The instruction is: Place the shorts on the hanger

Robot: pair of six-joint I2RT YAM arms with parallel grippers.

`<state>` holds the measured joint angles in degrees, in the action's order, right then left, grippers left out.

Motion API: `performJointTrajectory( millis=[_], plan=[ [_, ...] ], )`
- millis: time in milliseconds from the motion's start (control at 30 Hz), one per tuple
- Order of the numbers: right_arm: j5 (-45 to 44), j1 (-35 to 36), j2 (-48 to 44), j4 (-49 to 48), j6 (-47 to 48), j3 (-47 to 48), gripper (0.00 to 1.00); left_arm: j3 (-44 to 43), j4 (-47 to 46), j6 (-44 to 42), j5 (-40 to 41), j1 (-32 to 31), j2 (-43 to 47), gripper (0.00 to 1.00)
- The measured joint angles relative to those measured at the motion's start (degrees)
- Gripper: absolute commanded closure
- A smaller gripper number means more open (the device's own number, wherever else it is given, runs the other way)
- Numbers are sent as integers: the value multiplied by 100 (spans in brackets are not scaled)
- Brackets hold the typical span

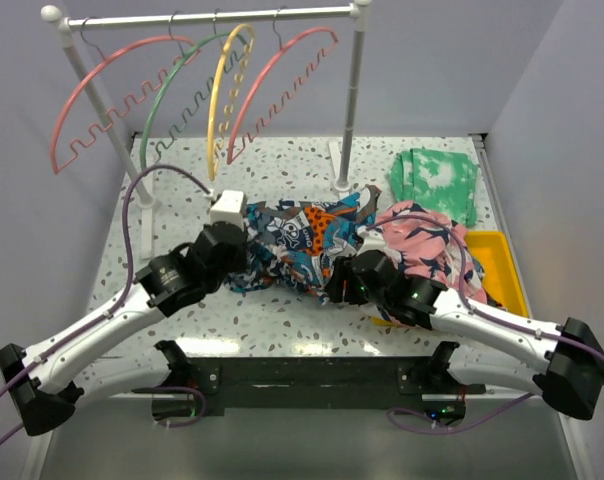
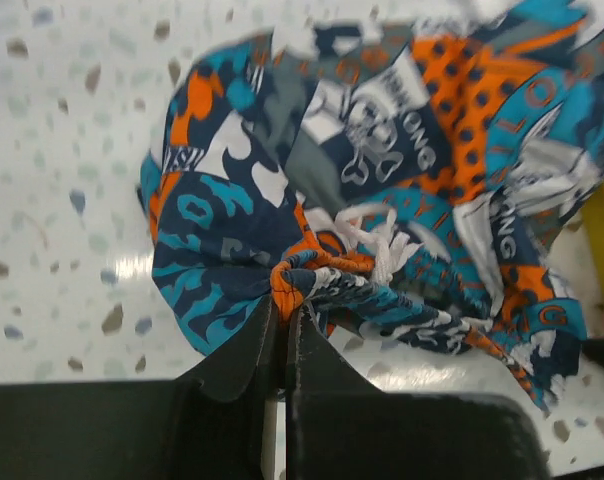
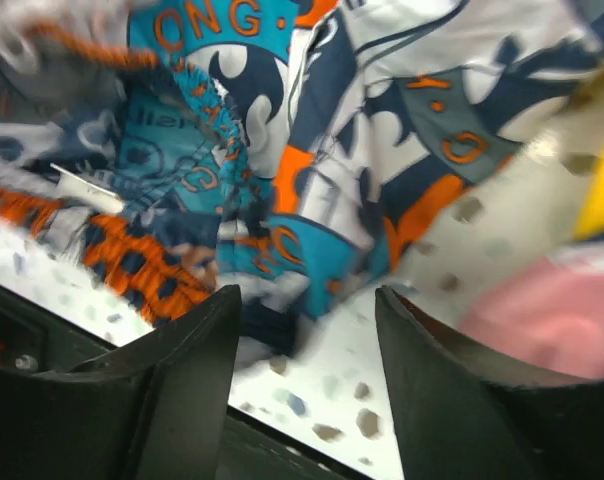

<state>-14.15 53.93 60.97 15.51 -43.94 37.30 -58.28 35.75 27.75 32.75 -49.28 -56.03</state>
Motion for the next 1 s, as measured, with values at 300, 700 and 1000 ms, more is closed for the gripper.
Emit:
performJointTrajectory(
  millis=[300,700,1000],
  plan=[
    [-304,-31,546,601,896,1604,31,1799,533,1976,-48,52,765,100],
    [-258,761,3764,1040,2004,2791,43,2223,1029,3316,610,107,748,100],
    [-927,557,4391,1473,1867,3001,100,2229,1062,3401,892,323,745,100]
  ],
)
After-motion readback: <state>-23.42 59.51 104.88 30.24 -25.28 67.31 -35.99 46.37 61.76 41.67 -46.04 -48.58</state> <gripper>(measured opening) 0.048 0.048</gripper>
